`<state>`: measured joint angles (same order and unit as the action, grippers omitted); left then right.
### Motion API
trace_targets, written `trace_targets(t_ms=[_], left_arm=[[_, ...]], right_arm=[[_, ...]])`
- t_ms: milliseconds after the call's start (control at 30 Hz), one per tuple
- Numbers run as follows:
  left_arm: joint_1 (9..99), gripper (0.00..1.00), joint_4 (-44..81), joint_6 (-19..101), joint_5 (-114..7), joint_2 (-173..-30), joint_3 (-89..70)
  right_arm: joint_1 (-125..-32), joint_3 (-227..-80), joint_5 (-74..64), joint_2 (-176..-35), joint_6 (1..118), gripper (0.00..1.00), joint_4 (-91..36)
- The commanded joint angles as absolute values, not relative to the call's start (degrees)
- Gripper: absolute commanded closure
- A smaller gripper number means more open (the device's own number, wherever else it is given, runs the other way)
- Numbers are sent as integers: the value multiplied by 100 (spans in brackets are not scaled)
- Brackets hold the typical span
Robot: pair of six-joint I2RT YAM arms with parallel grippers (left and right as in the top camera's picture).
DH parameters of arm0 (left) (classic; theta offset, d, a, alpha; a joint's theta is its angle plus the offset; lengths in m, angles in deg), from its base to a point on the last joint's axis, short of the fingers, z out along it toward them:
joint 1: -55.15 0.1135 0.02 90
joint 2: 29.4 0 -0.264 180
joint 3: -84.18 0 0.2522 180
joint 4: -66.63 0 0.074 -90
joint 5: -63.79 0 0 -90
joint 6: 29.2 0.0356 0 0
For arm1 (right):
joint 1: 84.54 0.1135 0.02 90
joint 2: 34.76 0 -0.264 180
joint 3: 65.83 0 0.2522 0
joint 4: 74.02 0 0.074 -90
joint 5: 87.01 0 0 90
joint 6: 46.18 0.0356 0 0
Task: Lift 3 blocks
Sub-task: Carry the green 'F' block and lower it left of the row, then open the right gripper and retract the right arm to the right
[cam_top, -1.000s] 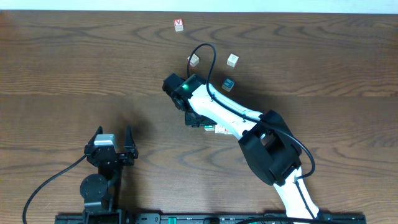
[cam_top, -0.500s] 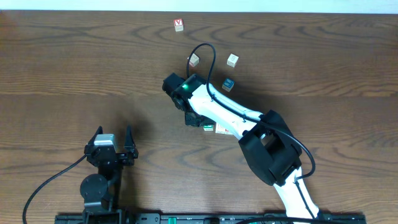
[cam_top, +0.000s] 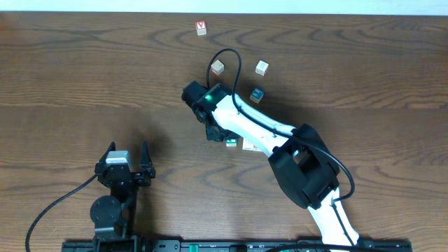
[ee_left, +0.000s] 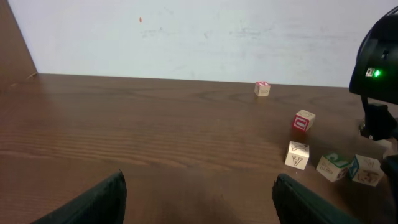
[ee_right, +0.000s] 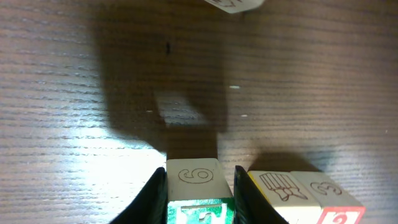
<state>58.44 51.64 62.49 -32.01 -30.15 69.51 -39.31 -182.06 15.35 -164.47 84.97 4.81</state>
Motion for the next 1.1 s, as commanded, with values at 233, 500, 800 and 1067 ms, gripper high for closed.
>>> trace_targets(t_ms=[233,500,800,1067], left_arm=[[5873,24,4930,6247,-3317,-3004,7019],[5873,24,4930,6247,-3317,-3004,7019],[5873,24,4930,6247,-3317,-3004,7019],[5873,24,4930,6247,-3317,-3004,7019]], right_arm=[[-3738,-18178,1319,-16517,8399,57,412],[-3692,-18178,1478,-16517,8272,36,226],[-3697,-18178,1950,-16517,8075,20,134],[-3673,-18178,1364,-16517,7889,24,82]])
